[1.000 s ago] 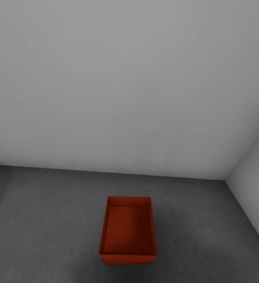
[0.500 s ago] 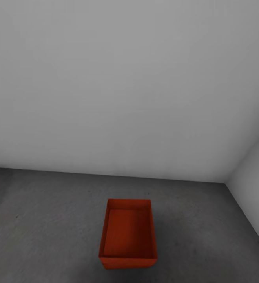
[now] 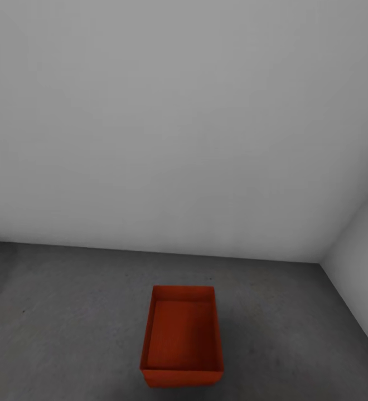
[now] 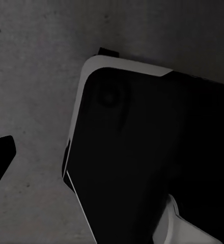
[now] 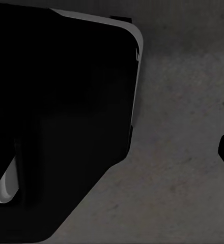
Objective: Move the two storage containers from the living room to the garage. In the garage, place one container on the floor and stack the other container on top of it (either order is fine).
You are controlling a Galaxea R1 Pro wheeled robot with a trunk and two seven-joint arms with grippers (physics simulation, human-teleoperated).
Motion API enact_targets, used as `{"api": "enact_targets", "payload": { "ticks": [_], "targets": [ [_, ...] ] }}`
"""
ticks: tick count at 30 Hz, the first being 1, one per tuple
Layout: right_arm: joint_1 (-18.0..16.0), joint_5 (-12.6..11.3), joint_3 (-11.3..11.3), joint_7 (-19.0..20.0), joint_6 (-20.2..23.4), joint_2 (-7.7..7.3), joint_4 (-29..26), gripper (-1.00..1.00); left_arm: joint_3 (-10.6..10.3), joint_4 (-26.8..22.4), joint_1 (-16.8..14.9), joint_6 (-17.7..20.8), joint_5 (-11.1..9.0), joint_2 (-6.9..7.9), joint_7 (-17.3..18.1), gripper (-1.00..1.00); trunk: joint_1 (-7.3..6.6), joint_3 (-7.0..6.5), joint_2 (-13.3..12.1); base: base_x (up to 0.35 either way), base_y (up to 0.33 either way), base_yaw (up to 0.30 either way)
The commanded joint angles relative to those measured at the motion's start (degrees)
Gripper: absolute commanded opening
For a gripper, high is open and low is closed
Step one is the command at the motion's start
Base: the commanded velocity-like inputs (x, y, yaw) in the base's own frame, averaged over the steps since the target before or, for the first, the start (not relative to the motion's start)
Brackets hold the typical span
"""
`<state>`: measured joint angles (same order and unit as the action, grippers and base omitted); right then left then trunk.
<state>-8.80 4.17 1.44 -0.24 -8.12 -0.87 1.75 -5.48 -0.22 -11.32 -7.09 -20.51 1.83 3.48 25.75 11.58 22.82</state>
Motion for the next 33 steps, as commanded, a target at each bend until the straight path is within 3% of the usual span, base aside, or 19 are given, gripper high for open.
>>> {"api": "enact_targets", "payload": {
  "ticks": [1,33],
  "targets": [
    [-0.08,0.43,0.1,-0.02,-0.32,-0.01,0.19,1.0,-0.47,0.07,-0.06,-0.24,-0.55,-0.02,0.27,1.0,0.03,0.01,0.1,0.0,0.0,0.0],
    [-0.07,0.32,0.14,-0.11,-0.36,-0.01,0.19,1.0,-0.26,-0.74,-0.04,-0.56,-0.06,0.02,0.3,1.0,0.03,-2.94,0.1,0.0,0.0,0.0]
  ]
}}
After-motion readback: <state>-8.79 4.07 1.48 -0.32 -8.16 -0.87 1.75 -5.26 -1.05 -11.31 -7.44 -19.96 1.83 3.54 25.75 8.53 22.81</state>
